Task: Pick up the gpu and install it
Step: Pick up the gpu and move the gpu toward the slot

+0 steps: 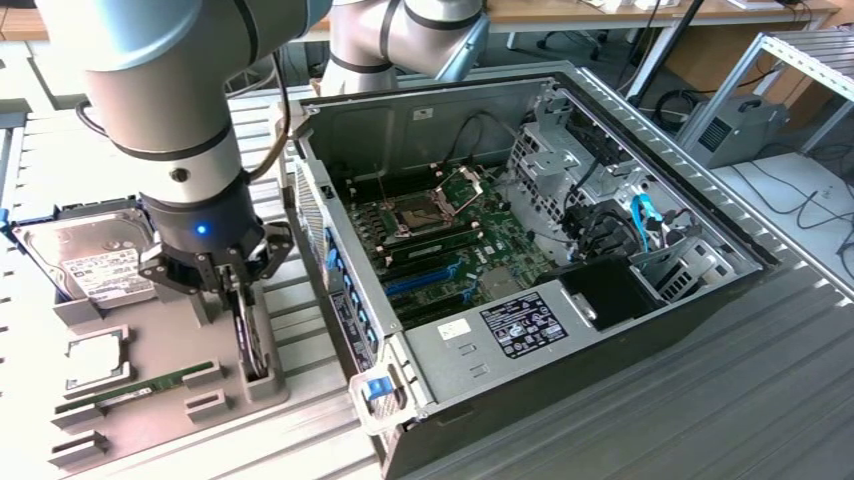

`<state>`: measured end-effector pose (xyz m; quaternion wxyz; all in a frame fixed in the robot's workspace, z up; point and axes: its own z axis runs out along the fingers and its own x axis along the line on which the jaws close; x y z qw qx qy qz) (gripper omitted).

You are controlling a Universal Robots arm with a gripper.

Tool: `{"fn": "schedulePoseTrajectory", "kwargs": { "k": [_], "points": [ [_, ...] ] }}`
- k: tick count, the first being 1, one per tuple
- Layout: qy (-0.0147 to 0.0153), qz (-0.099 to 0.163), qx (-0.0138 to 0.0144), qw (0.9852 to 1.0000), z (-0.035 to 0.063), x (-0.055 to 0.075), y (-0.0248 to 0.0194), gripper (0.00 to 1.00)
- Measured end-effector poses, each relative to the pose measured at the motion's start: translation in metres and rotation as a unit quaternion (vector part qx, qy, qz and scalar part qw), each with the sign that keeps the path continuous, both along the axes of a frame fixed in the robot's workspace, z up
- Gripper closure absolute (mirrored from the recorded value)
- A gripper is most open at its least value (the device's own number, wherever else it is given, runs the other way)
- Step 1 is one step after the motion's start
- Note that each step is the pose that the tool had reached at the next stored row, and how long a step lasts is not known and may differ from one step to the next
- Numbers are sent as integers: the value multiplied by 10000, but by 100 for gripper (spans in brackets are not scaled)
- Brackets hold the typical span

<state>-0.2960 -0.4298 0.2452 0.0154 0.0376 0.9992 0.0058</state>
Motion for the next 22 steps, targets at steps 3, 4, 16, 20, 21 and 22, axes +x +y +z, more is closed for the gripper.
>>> {"fn": "schedulePoseTrajectory", "kwargs": {
  "k": [3,4,16,20,21,22],
  "points": [
    [-2,-1,14,10000,53,0,1,73],
    [-2,-1,16,10000,99,0,2,73],
    [-5,-1,136,9999,560,0,35,73],
    [-5,0,136,9999,560,0,40,73],
    [-5,0,136,9999,560,0,40,73],
    [-5,0,136,9999,560,2,40,73]
  ]
}}
